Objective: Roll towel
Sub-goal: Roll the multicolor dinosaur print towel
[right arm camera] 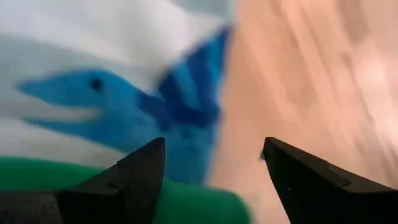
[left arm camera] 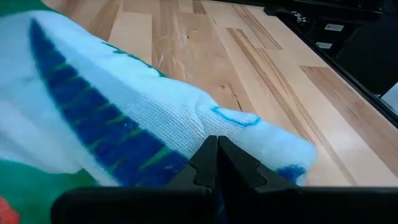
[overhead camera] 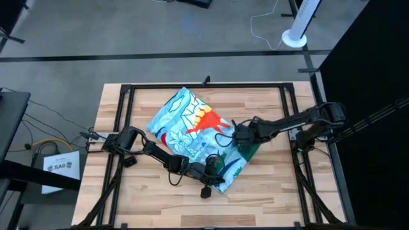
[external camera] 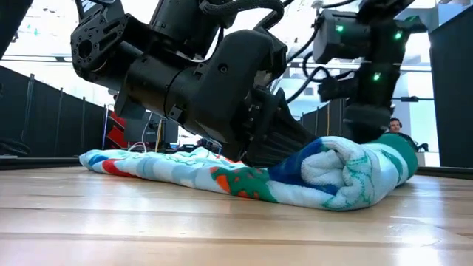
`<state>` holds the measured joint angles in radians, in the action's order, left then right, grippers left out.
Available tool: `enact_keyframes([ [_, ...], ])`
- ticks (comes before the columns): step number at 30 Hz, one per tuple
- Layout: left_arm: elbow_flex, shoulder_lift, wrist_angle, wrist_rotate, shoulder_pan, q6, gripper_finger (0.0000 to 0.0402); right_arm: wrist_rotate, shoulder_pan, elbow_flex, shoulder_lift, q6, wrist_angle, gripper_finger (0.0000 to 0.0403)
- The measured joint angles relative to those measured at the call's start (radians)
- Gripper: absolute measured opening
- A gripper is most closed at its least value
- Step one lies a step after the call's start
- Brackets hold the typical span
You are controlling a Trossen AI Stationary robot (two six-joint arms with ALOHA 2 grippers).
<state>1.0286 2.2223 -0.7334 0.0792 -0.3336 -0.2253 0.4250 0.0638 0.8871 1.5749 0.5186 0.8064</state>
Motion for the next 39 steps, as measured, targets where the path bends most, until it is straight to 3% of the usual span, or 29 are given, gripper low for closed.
enact_keyframes([
  [4,0.000,0.000,0.001,0.001,0.000,-0.005,0.0001,-0.003,-0.031,0.000,-0.095,0.026,0.131,0.0259],
  [9,-0.001,0.000,-0.001,0.003,0.000,-0.008,0.0001,-0.030,-0.033,0.002,-0.211,0.089,0.135,0.0259],
  [15,-0.001,0.000,0.000,0.005,0.000,-0.008,0.0001,-0.083,-0.001,0.003,-0.247,0.167,0.128,0.0245],
  [19,-0.001,0.000,0.000,0.008,0.000,-0.008,0.0001,-0.066,0.061,0.001,-0.246,0.196,0.135,0.0194],
  [22,-0.001,0.000,-0.001,0.008,0.000,-0.008,0.0001,-0.062,0.040,-0.035,-0.245,0.211,0.079,0.0117],
  [26,-0.001,0.000,-0.003,0.009,0.000,-0.009,0.0001,-0.162,-0.027,-0.091,-0.244,0.182,0.000,0.0016],
  [35,-0.001,0.000,-0.003,0.011,0.000,-0.026,0.0001,-0.169,-0.131,-0.133,-0.249,0.135,0.055,0.0001],
  [39,-0.001,0.000,-0.002,0.012,0.000,-0.032,0.0001,-0.066,-0.091,-0.076,-0.310,0.102,0.111,0.0000],
])
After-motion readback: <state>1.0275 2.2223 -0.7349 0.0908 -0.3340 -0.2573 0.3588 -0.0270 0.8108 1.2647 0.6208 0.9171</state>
